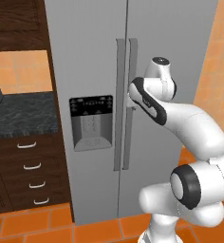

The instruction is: Take the strawberry from the fridge and place it on top of the pancake, located on the dining counter.

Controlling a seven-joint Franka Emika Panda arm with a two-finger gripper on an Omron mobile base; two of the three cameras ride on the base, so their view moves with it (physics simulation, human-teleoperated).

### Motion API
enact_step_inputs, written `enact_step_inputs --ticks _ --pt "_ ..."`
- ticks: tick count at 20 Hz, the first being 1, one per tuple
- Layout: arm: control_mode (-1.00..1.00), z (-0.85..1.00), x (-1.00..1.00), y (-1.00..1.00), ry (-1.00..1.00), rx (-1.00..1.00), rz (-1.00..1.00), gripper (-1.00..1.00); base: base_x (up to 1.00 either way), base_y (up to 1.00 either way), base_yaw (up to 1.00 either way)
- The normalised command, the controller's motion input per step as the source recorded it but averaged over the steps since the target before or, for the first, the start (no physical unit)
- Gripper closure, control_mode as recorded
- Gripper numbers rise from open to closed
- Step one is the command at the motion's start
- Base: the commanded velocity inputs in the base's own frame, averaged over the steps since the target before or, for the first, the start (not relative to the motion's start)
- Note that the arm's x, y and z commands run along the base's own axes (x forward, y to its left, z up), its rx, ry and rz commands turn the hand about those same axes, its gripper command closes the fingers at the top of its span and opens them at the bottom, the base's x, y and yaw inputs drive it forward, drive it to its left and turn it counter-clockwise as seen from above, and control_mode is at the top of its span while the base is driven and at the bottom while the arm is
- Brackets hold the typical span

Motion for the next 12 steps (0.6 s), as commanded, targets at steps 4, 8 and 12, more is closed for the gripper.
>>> enact_step_inputs --ticks 4,8,12 --pt "-1.0 0.0 0.68 0.03 0.0 -0.03 -0.01 -1.0 0.0 0.0 0.0" --pt "-1.0 0.0 0.66 0.0 -0.01 0.0 -0.04 -1.0 0.0 0.0 0.0" --pt "-1.0 -0.1 0.56 0.0 -0.02 0.01 -0.03 -1.0 0.0 0.0 0.0"
